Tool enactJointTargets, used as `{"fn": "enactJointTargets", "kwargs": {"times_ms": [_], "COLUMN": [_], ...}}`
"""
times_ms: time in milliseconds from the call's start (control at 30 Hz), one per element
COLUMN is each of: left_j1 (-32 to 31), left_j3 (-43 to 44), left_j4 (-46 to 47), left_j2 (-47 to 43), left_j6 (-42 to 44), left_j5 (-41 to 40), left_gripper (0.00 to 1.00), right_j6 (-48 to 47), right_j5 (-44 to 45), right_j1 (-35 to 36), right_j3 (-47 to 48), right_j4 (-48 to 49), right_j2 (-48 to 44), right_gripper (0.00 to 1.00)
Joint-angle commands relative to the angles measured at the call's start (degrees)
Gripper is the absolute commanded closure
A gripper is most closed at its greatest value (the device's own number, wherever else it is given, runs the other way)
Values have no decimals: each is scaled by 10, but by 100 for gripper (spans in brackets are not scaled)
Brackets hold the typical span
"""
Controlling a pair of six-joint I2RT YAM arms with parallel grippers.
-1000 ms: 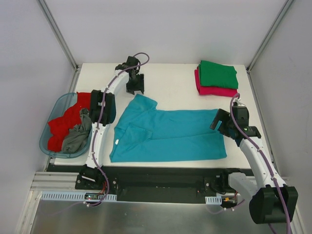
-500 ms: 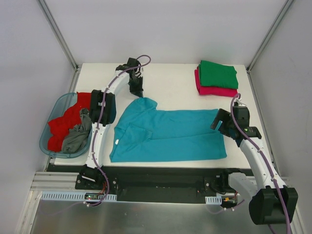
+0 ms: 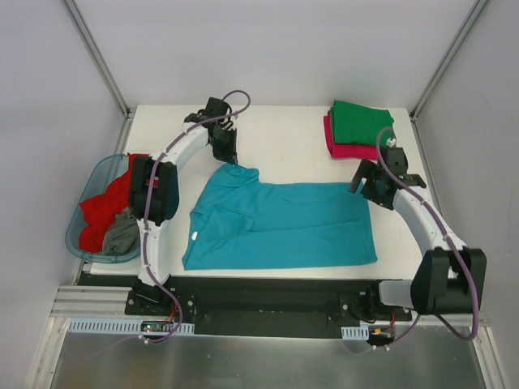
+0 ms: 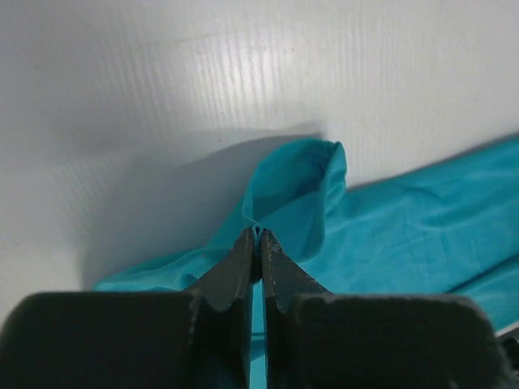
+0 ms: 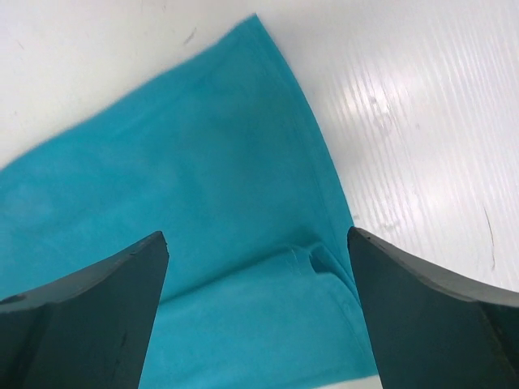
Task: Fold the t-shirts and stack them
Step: Grap the side of the flattened tshirt furthest away from the robot with both arms
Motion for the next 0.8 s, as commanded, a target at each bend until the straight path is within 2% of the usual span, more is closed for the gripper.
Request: {"fn": "enactJointTargets", "kwargs": {"times_ms": [0, 133, 300, 500, 767], "left_j1": [-10, -16, -21, -28, -31], "left_j3": [-100, -162, -222, -288, -314], "left_j4": [85, 116, 144, 182, 193], "left_j2": [-91, -125, -162, -210, -214], "left_j6": [-21, -26, -47, -66, -67], "left_j5": [8, 20, 9, 9, 24], "left_gripper": [100, 100, 100, 100, 100], "right_j6": [-11, -20, -36, -34, -44], "right_j5": [9, 20, 20, 23, 14], "right_j1": [-6, -13, -19, -32, -36], "right_j3": [77, 149, 258, 289, 303], "right_j4": [5, 1, -47, -49, -54], "right_j2": [97, 197, 307, 359, 402], "right_gripper": [6, 9, 21, 28, 36]}}
